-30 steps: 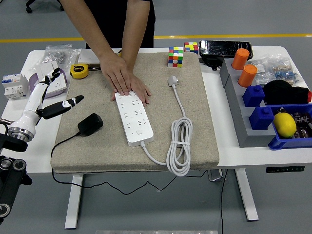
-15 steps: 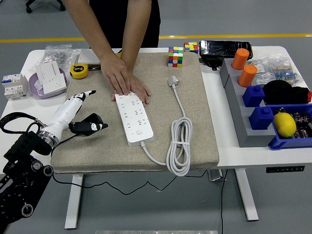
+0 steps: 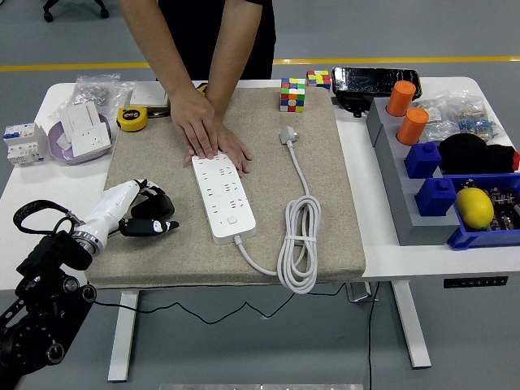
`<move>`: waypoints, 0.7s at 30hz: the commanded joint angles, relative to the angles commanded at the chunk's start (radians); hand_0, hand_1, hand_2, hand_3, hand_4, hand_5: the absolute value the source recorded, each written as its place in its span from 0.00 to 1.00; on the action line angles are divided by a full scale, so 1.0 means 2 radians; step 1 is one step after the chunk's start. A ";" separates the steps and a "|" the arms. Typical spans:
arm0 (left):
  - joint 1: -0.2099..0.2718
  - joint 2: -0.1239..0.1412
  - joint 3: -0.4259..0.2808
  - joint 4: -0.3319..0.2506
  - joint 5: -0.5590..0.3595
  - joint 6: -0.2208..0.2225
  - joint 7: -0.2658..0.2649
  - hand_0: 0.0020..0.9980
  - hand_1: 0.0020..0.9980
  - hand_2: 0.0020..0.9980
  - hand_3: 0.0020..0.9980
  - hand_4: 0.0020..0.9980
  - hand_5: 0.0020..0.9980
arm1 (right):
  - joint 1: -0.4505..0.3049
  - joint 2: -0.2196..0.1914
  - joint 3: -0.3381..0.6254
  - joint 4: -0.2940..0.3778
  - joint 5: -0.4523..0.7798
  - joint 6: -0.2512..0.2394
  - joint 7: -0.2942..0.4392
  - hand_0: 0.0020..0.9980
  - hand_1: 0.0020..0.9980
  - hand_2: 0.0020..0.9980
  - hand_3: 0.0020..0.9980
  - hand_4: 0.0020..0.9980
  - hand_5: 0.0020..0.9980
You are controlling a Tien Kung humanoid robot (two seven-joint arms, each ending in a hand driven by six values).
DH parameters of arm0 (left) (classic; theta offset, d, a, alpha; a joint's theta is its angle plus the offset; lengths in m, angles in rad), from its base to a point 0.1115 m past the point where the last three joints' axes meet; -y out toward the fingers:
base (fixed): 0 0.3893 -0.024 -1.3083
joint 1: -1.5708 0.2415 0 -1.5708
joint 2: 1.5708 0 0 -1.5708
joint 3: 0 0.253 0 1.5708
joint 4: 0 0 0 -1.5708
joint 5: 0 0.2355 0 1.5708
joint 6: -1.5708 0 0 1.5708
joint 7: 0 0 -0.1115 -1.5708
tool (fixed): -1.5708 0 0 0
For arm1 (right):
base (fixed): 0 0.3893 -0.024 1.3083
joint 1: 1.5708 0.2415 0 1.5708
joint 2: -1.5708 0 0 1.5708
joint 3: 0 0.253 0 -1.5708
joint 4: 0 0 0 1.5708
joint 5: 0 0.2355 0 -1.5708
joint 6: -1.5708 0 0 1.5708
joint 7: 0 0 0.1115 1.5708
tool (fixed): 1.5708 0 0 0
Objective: Pick up the plug,place it near the board,insert it into the board,press the button
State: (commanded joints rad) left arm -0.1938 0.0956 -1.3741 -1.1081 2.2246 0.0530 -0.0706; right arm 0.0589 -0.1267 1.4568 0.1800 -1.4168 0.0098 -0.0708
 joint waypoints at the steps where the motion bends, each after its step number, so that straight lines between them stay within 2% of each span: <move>1: -0.001 -0.001 -0.001 0.004 0.003 0.003 -0.001 0.77 0.73 0.59 0.64 1.00 0.41 | 0.000 0.000 0.000 0.000 0.000 0.000 0.000 0.87 0.82 0.81 0.84 1.00 0.95; 6: -0.005 -0.003 -0.007 0.018 0.011 0.019 -0.008 0.74 0.71 0.58 0.62 1.00 0.41 | -0.001 0.000 0.002 0.000 -0.001 0.000 0.000 0.87 0.81 0.81 0.84 1.00 0.95; 14: -0.004 -0.003 -0.008 0.017 0.019 0.021 -0.008 0.74 0.70 0.58 0.61 1.00 0.41 | -0.001 0.000 0.004 0.000 -0.001 0.001 -0.001 0.87 0.81 0.81 0.84 1.00 0.95; 21: -0.007 -0.002 -0.014 0.025 0.022 0.037 -0.009 0.73 0.69 0.57 0.60 1.00 0.41 | 0.001 0.000 0.005 0.000 0.000 0.002 0.000 0.87 0.81 0.80 0.83 1.00 0.95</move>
State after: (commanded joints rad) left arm -0.2085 0.0918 -1.4024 -1.0586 2.2689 0.1279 -0.0886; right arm 0.0602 -0.1271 1.4667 0.1800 -1.4173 0.0138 -0.0699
